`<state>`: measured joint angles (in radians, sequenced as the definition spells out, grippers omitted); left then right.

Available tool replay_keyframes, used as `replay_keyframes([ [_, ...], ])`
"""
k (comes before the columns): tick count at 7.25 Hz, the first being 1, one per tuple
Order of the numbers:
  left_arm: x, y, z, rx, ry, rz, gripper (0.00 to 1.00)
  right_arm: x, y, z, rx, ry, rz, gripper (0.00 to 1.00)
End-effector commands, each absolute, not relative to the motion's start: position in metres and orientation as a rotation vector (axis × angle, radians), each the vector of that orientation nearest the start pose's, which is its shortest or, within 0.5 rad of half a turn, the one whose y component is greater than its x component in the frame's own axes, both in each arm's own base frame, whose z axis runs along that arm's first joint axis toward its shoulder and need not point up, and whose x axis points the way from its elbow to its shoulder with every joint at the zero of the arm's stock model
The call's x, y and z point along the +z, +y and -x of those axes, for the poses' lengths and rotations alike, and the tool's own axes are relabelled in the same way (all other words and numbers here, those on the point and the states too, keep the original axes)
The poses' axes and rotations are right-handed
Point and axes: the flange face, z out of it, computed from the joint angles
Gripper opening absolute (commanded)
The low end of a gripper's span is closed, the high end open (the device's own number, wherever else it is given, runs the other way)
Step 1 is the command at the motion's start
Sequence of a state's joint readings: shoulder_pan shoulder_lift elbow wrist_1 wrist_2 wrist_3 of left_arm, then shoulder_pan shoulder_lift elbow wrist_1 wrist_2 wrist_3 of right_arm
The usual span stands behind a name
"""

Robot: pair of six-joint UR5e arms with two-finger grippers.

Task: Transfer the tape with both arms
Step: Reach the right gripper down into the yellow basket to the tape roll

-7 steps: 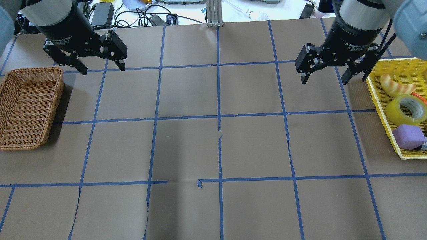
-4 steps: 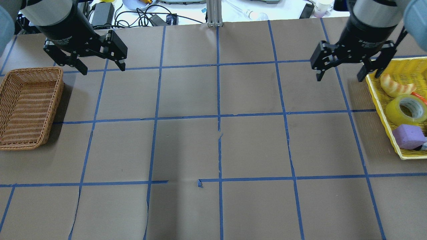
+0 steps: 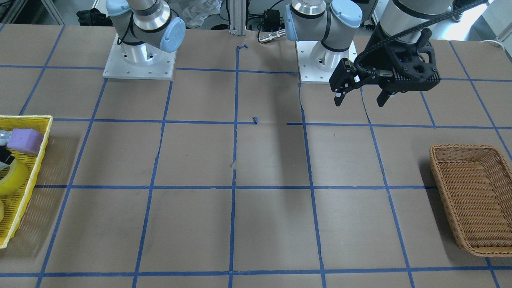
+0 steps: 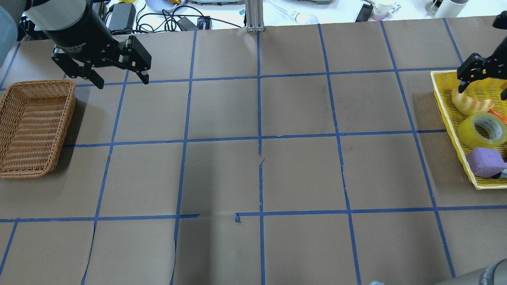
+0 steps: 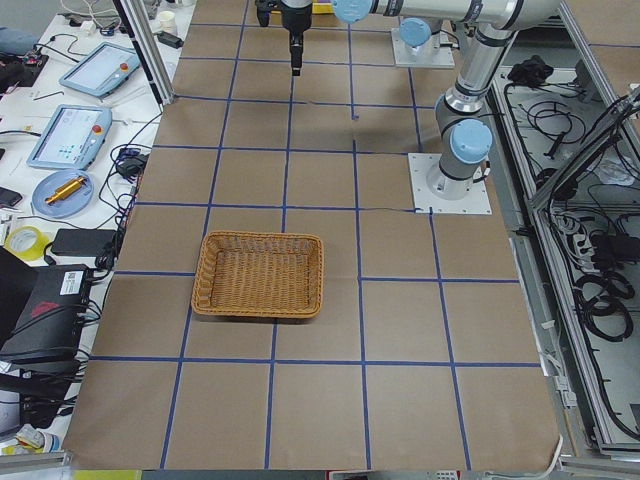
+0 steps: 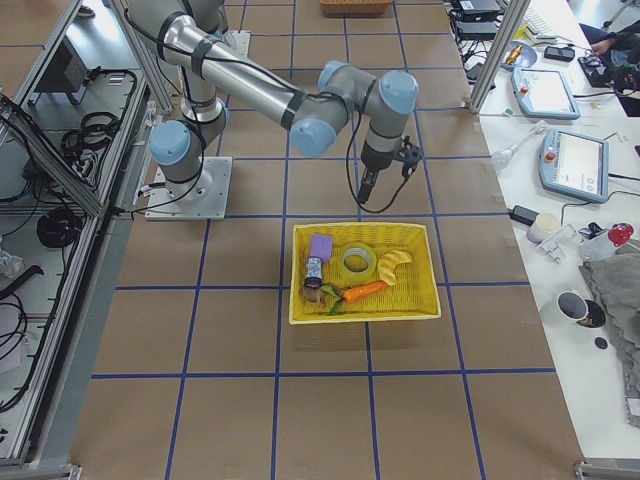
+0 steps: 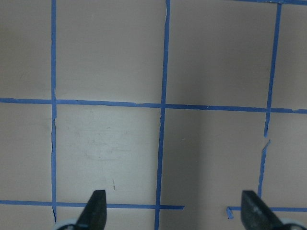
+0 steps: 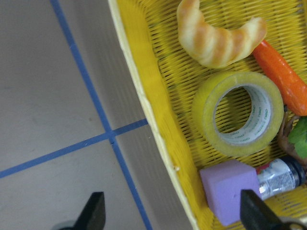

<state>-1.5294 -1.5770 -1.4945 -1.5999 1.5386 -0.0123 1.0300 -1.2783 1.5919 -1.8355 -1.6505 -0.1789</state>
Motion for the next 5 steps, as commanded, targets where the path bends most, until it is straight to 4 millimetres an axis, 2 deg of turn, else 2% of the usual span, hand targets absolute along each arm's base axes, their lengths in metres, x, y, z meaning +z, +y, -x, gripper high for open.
replay_keyframes([
  [1, 0.520, -0.503, 0.116, -0.066, 3.171, 0.084, 1.00, 0.276, -0.575, 0.240, 0.097, 3.194, -0.659, 1.00],
  [4, 0.519, -0.502, 0.116, -0.064, 3.171, 0.084, 1.00, 0.216, -0.558, 0.241, 0.123, 3.179, -0.742, 1.00],
  [5, 0.519, -0.502, 0.116, -0.064, 3.171, 0.084, 1.00, 0.206, -0.562, 0.244, 0.079, 3.178, -0.798, 1.00],
])
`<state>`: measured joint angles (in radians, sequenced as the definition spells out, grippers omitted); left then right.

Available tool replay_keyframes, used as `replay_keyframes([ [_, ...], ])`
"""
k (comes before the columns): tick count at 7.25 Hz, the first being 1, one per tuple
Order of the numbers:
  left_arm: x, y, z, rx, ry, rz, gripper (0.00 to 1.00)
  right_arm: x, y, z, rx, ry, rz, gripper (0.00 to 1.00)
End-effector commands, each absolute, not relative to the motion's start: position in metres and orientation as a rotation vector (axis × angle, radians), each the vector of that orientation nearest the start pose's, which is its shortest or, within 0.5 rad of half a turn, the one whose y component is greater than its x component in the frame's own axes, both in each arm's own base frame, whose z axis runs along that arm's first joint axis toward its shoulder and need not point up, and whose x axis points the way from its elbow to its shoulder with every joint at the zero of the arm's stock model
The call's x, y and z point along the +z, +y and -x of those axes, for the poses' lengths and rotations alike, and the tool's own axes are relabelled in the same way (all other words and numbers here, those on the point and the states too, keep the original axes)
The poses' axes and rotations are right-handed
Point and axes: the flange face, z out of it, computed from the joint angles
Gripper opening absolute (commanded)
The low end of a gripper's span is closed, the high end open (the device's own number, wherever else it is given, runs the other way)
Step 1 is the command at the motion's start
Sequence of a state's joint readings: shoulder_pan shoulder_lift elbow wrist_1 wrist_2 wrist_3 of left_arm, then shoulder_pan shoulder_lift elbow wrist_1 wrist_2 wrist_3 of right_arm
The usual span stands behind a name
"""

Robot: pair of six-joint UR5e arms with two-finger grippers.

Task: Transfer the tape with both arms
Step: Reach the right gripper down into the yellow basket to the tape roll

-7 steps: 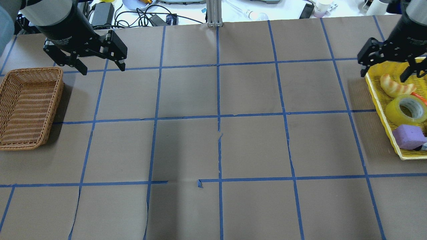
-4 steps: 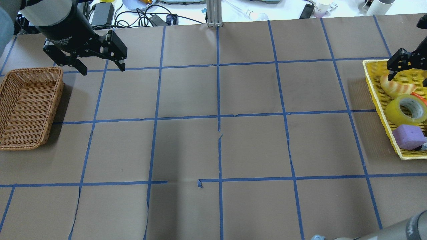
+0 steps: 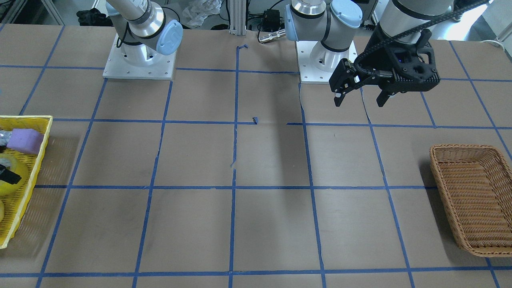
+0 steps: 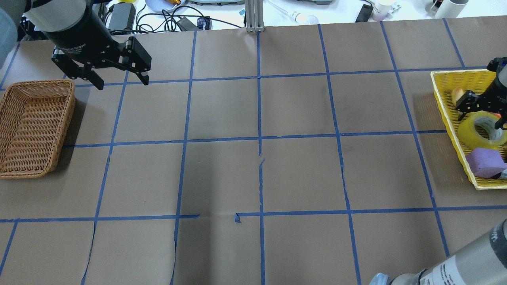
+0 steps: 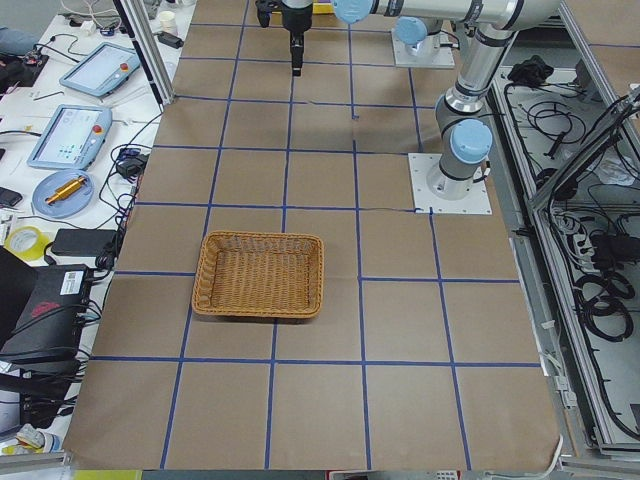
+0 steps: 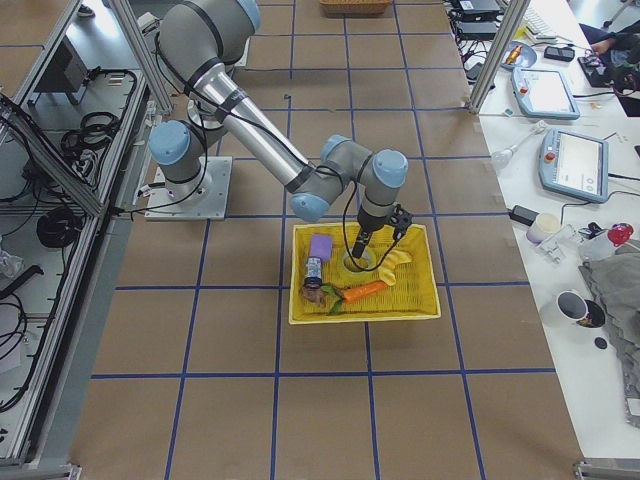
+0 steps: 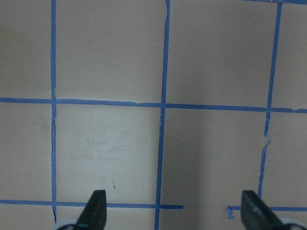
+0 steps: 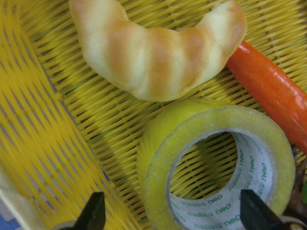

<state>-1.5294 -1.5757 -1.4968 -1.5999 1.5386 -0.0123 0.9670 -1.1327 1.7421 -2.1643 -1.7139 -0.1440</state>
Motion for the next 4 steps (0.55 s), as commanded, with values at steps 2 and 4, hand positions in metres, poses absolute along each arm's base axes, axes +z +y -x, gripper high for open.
replay_keyframes([
  [2, 0.5190, -0.5020, 0.1158, -0.064, 3.171, 0.084, 1.00, 0.1943, -0.5615, 0.2443, 0.108, 3.177, -0.771, 0.33],
  [4, 0.5191, -0.5020, 0.1158, -0.064, 3.171, 0.084, 1.00, 0.1984, -0.5608, 0.2440, 0.105, 3.181, -0.764, 0.00],
])
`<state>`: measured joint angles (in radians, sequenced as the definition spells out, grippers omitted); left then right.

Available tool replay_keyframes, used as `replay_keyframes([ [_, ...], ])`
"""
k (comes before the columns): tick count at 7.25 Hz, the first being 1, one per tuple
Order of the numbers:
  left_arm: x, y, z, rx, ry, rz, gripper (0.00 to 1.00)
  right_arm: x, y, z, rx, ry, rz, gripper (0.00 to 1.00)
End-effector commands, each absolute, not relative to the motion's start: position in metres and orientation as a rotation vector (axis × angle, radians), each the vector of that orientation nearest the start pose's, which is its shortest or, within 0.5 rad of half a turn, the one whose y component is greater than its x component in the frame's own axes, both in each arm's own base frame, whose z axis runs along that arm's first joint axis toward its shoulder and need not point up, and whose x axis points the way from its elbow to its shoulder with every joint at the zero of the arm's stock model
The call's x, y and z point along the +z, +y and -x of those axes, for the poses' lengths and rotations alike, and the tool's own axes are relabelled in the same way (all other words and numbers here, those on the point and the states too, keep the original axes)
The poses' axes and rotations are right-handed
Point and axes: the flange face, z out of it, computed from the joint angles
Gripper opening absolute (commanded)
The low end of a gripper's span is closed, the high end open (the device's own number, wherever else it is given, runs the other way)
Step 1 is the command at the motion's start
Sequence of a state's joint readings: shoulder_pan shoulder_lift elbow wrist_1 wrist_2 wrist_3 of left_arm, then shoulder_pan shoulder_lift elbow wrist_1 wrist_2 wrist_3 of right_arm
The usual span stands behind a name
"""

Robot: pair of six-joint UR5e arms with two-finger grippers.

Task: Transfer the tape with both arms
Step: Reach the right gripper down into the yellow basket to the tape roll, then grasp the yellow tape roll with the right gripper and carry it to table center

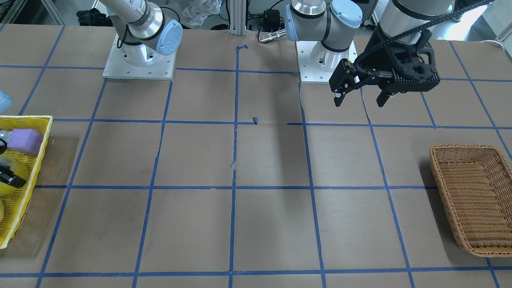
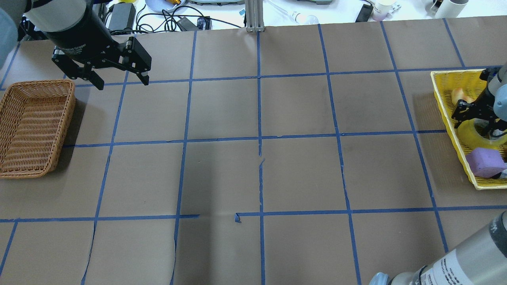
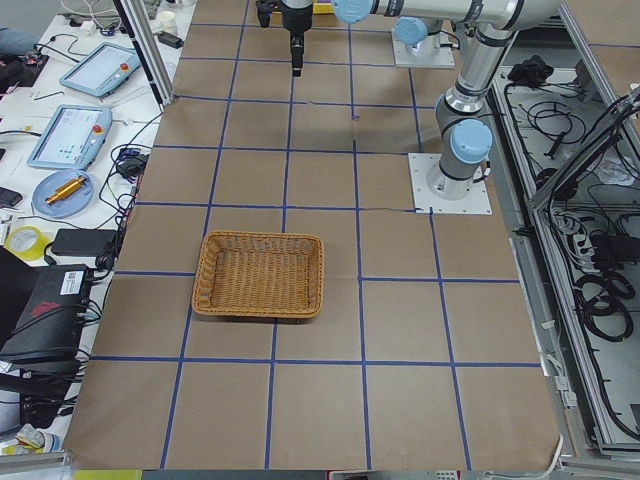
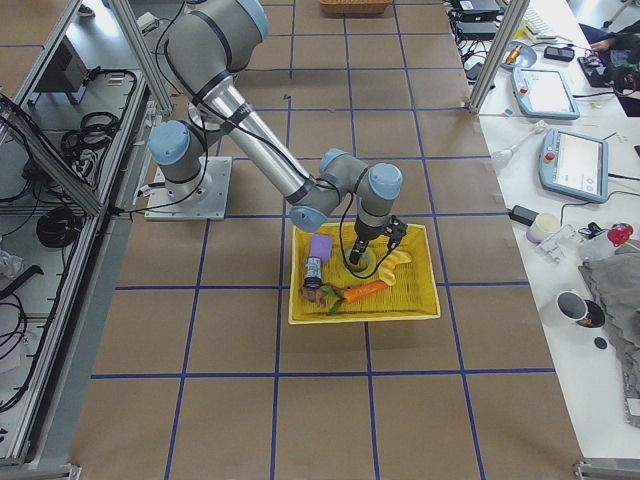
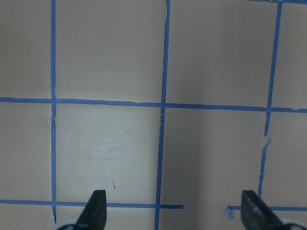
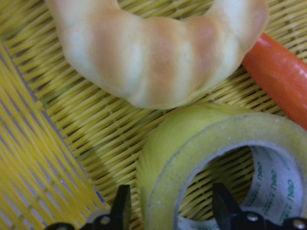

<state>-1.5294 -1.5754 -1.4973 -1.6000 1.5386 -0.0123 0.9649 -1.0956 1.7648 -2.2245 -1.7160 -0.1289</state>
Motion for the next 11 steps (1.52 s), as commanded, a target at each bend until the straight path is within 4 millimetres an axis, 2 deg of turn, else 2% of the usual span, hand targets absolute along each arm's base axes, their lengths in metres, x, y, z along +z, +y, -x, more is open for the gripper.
replay_keyframes([
  [1, 0.519, -0.502, 0.116, -0.064, 3.171, 0.084, 1.00, 0.217, -0.562, 0.244, 0.059, 3.194, -0.756, 0.00],
  [3, 0.519, -0.502, 0.116, -0.064, 3.171, 0.084, 1.00, 0.269, -0.559, 0.228, -0.048, 3.227, -0.736, 0.00],
  [4, 0.519, -0.502, 0.116, -0.064, 3.171, 0.084, 1.00, 0.300, -0.562, 0.194, -0.098, 3.251, -0.659, 0.00],
  [5, 0.519, -0.502, 0.116, -0.064, 3.171, 0.084, 1.00, 0.337, -0.563, 0.129, -0.138, 3.274, -0.537, 0.00],
  [6, 0.519, -0.502, 0.116, -0.064, 3.171, 0.084, 1.00, 0.354, -0.562, 0.060, -0.137, 3.266, -0.522, 0.00],
  [7, 0.519, -0.502, 0.116, -0.064, 3.171, 0.084, 1.00, 0.354, -0.563, -0.006, -0.157, 3.217, -0.671, 0.00],
  [8, 0.520, -0.502, 0.116, -0.066, 3.171, 0.084, 1.00, 0.351, -0.559, -0.081, -0.184, 3.186, -0.716, 0.00],
  [9, 0.520, -0.502, 0.116, -0.069, 3.171, 0.084, 1.00, 0.342, -0.548, -0.148, -0.189, 3.109, -0.895, 0.00],
  [11, 0.520, -0.502, 0.116, -0.066, 3.171, 0.084, 1.00, 0.297, -0.514, -0.277, -0.078, 2.994, -1.076, 0.00],
])
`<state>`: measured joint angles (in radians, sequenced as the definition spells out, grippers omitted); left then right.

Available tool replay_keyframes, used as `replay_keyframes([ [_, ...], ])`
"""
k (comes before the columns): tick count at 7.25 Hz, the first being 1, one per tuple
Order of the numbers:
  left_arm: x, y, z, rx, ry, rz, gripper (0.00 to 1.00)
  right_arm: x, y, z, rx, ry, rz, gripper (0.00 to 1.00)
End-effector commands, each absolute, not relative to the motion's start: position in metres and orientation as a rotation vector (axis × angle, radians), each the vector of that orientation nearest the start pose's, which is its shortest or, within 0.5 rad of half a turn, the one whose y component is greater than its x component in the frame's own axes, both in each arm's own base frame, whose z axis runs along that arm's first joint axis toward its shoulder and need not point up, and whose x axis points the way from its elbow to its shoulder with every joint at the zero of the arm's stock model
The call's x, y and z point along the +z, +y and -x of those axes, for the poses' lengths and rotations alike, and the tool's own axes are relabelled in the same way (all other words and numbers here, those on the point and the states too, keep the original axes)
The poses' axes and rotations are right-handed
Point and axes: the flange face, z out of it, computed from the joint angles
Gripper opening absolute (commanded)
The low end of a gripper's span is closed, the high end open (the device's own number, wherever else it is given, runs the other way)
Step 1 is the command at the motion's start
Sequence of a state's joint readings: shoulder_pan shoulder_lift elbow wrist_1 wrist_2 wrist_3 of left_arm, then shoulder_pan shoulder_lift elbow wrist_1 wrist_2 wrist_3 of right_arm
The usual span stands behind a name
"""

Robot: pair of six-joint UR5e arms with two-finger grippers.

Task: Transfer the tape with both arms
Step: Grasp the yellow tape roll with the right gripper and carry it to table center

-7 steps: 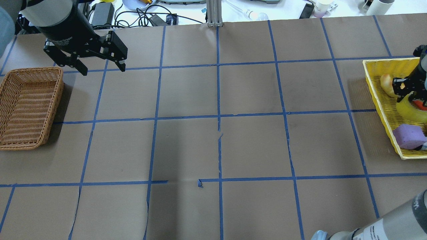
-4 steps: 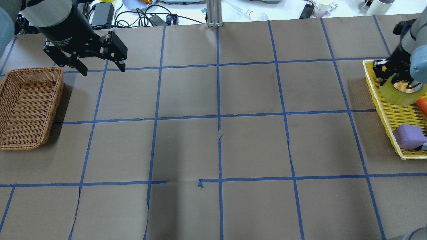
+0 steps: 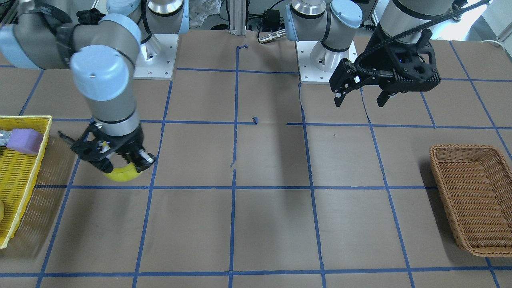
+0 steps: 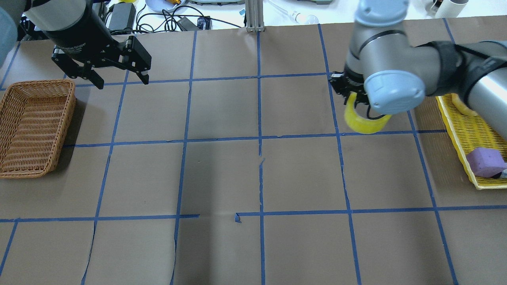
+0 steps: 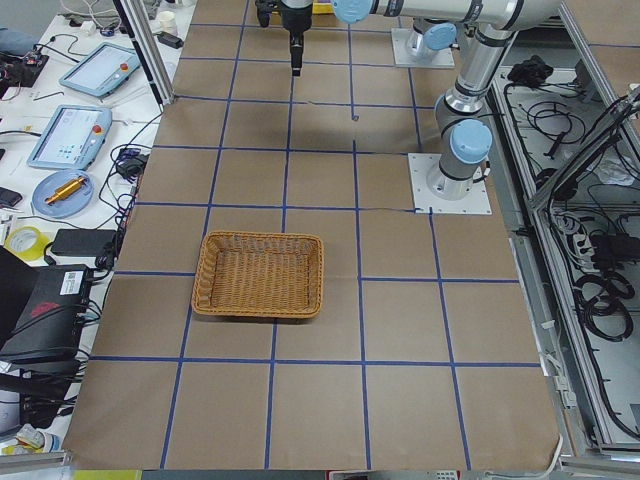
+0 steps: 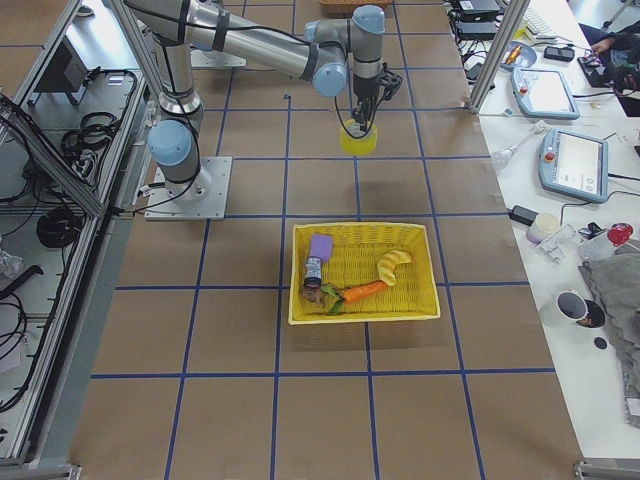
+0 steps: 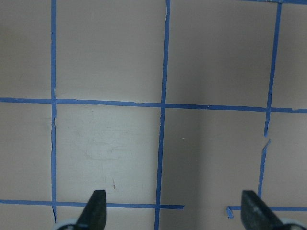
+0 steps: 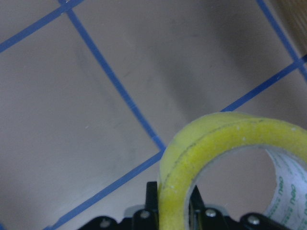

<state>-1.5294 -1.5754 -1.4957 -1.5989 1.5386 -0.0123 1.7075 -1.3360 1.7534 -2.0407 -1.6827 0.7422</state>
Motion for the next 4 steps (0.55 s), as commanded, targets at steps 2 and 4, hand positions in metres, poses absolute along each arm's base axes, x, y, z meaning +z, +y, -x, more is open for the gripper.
replay_keyframes([
  [2, 0.520, -0.502, 0.116, -0.066, 3.171, 0.082, 1.00, 0.262, -0.487, -0.346, 0.048, 2.904, -1.125, 0.00],
  [4, 0.520, -0.501, 0.116, -0.066, 3.171, 0.082, 1.00, 0.225, -0.480, -0.382, 0.089, 2.897, -1.049, 0.06],
])
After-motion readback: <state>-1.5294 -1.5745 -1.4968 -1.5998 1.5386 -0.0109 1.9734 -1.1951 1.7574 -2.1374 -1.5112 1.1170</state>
